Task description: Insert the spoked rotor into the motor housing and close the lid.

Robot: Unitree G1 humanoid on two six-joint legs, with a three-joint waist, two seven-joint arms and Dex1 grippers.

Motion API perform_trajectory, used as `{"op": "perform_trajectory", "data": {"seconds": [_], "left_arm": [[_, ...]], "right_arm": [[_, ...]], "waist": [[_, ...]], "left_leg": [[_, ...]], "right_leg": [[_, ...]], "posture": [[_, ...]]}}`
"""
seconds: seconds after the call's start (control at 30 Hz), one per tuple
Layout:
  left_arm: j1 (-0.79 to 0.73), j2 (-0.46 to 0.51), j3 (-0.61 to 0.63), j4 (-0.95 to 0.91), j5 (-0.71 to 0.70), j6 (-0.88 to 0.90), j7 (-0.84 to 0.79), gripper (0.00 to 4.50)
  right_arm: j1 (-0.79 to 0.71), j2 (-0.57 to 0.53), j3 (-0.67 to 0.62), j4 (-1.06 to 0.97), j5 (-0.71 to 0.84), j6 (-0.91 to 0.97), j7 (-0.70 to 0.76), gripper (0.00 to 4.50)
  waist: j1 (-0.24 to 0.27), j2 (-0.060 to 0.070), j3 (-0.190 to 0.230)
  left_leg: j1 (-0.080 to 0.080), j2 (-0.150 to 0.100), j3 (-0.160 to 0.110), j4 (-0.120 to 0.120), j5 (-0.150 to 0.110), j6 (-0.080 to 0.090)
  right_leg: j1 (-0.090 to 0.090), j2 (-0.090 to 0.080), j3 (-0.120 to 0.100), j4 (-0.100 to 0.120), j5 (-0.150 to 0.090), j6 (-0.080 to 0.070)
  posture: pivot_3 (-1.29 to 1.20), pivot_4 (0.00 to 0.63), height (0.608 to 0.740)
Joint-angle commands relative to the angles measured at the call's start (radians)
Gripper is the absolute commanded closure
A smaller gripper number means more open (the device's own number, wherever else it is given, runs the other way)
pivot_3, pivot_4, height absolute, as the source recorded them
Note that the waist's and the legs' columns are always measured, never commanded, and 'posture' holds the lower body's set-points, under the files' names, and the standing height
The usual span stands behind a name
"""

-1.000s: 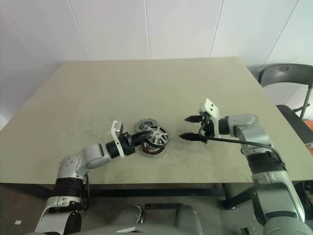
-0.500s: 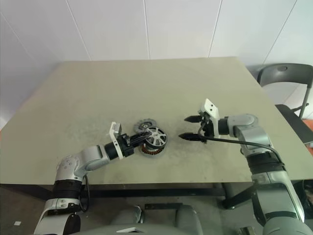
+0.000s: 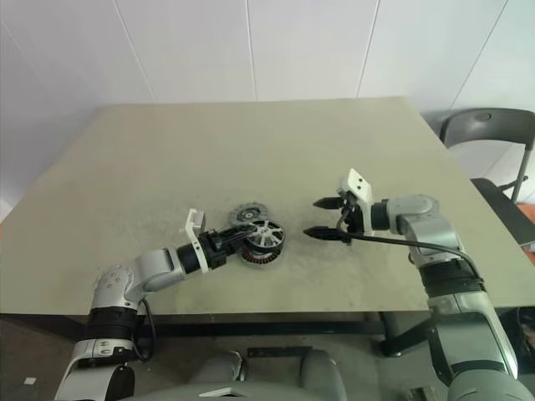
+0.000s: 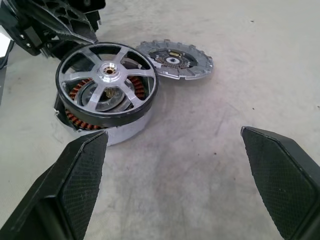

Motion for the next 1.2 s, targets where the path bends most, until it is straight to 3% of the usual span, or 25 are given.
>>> {"op": "perform_trajectory", "data": {"seconds": [0.03,0.13,0.17,0.6,1.2], "left_arm": [[-0.005,0.01,0.003,-0.027,-0.005,0.009,0.012,1.07],[-0.008,0.011,0.003,-0.04,-0.025,0.003,0.038,0.12],[-0.01,0.013,0.002,-0.047,-0.036,0.001,0.047,0.05],[-0.063,0.127,-0.042,-0.07,-0.075,0.048,0.142,0.05],[-0.093,0.273,-0.098,-0.121,-0.255,0.016,0.242,0.05]], "right_arm": [[-0.029,0.002,-0.008,-0.01,0.0,-0.016,-0.001,0.0],[-0.027,0.004,-0.007,-0.012,0.0,-0.016,-0.002,0.0],[-0.025,0.005,-0.007,-0.014,0.0,-0.016,-0.002,0.0],[-0.024,0.012,0.005,-0.014,-0.006,-0.022,0.0,0.0],[-0.021,0.022,0.001,-0.015,-0.015,-0.025,0.003,0.0]], "waist": [[0.001,0.0,0.0],[0.001,0.0,0.0],[0.001,0.0,0.0],[-0.001,0.0,0.0],[-0.001,0.0,0.0]], "left_leg": [[0.0,0.0,0.0,0.0,0.0,0.0],[0.001,0.0,0.0,0.0,0.0,0.0],[0.001,0.0,0.0,0.001,0.0,0.0],[0.001,0.0,0.0,0.0,0.0,0.0],[0.0,0.0,0.0,0.0,0.0,0.0]], "right_leg": [[0.0,0.0,0.0,0.0,0.0,0.0],[0.001,0.0,0.0,0.0,0.0,0.0],[0.001,0.0,0.0,0.0,0.0,0.0],[0.001,0.0,0.0,0.0,0.0,0.001],[0.0,0.0,0.001,0.001,0.0,0.0]], "posture": [[0.0,0.0,0.74],[0.0,0.0,0.74],[0.0,0.0,0.74],[0.0,0.0,0.74],[0.0,0.0,0.74]]}}
